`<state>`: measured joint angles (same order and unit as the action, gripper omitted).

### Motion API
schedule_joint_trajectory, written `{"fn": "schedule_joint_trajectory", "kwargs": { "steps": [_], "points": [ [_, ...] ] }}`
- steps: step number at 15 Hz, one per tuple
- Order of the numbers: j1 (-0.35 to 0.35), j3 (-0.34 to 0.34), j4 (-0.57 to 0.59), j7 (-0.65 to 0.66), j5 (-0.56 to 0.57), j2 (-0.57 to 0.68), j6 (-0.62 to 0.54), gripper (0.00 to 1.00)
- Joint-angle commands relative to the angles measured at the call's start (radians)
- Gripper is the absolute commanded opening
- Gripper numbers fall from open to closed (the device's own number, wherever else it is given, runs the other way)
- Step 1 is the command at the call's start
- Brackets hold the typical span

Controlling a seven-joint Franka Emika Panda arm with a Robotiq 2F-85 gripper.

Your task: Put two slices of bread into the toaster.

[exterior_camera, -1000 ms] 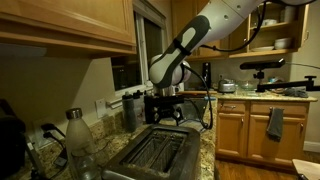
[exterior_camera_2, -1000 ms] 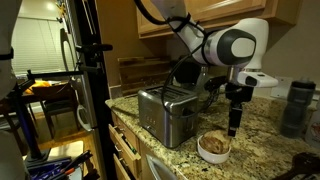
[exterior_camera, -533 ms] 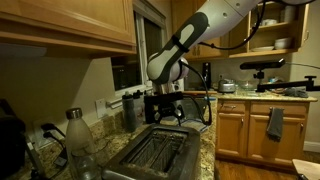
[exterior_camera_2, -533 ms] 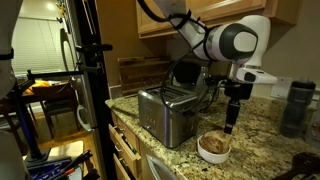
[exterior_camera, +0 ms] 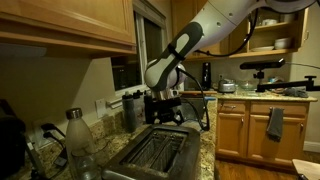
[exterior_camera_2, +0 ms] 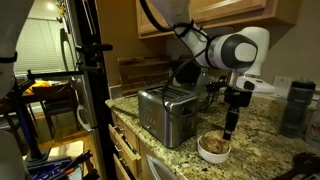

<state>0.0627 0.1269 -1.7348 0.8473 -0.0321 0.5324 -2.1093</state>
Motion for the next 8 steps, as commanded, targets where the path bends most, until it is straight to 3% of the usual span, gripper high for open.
{"fn": "schedule_joint_trajectory", "kwargs": {
  "steps": [1,3,4,5,8],
  "points": [
    [-0.012,0.022,0.031,0.024,-0.014,0.022,0.037,1.0],
    [-0.012,0.026,0.035,0.025,-0.012,0.027,0.039,1.0],
    [-0.013,0.028,0.038,0.026,-0.011,0.029,0.04,0.9],
    [-0.013,0.029,0.04,0.026,-0.01,0.032,0.042,0.74],
    [-0.013,0.031,0.05,0.023,-0.009,0.038,0.048,0.53]
  ]
}}
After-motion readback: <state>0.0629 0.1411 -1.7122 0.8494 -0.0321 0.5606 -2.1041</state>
